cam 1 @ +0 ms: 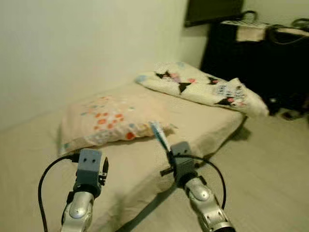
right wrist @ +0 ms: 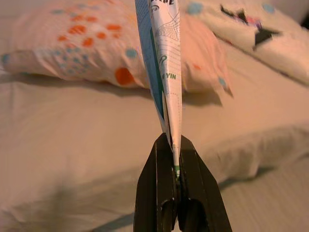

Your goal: Clean up the room

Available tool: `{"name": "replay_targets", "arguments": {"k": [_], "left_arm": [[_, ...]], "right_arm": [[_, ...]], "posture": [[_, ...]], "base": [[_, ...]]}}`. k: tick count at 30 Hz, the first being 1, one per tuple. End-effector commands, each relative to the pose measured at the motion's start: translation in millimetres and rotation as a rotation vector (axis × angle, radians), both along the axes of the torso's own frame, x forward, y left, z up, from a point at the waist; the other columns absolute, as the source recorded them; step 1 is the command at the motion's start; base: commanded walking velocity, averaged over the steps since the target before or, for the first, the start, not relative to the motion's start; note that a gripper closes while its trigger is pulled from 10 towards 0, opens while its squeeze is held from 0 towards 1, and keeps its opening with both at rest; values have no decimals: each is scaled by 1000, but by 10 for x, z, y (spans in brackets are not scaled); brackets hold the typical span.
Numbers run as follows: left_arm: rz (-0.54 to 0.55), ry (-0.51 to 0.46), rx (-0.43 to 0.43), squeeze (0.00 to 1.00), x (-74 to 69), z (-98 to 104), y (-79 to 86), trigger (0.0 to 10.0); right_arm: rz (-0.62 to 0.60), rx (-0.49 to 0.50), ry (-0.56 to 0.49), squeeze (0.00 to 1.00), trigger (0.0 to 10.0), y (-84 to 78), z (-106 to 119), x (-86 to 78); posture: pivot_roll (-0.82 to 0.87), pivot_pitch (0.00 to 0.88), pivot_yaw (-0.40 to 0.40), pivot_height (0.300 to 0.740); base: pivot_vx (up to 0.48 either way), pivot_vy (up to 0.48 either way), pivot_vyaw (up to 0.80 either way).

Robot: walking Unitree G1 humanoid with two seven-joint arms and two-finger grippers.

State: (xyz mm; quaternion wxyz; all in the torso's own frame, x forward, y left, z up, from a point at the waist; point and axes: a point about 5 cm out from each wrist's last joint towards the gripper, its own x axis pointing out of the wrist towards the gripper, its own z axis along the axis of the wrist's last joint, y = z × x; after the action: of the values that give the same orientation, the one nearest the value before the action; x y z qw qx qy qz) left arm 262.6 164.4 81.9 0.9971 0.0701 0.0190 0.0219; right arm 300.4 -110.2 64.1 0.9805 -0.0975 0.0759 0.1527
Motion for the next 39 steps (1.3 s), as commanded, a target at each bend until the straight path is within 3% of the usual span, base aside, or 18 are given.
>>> {"name": "replay_targets", "arguments": {"k": [1, 33, 39], "left_arm": [[2, 5, 8, 0, 2, -8, -5, 10000], [-8, 24, 16, 0, 7, -58, -16, 10000], [-33, 41, 35, 0, 17, -74, 9, 10000]], "right_arm": [[1, -15, 7, 0, 10000, -14, -12, 4], [-63, -49, 23, 0, 10000, -112, -42, 20], [-111, -19, 44, 0, 10000, -131, -40, 49]], "posture": [[-38, 61, -10, 736], [-47, 68, -3, 736], [-33, 60, 47, 736]], "base": [[0, 0, -800], [0, 0, -800], [0, 0, -800]]}}
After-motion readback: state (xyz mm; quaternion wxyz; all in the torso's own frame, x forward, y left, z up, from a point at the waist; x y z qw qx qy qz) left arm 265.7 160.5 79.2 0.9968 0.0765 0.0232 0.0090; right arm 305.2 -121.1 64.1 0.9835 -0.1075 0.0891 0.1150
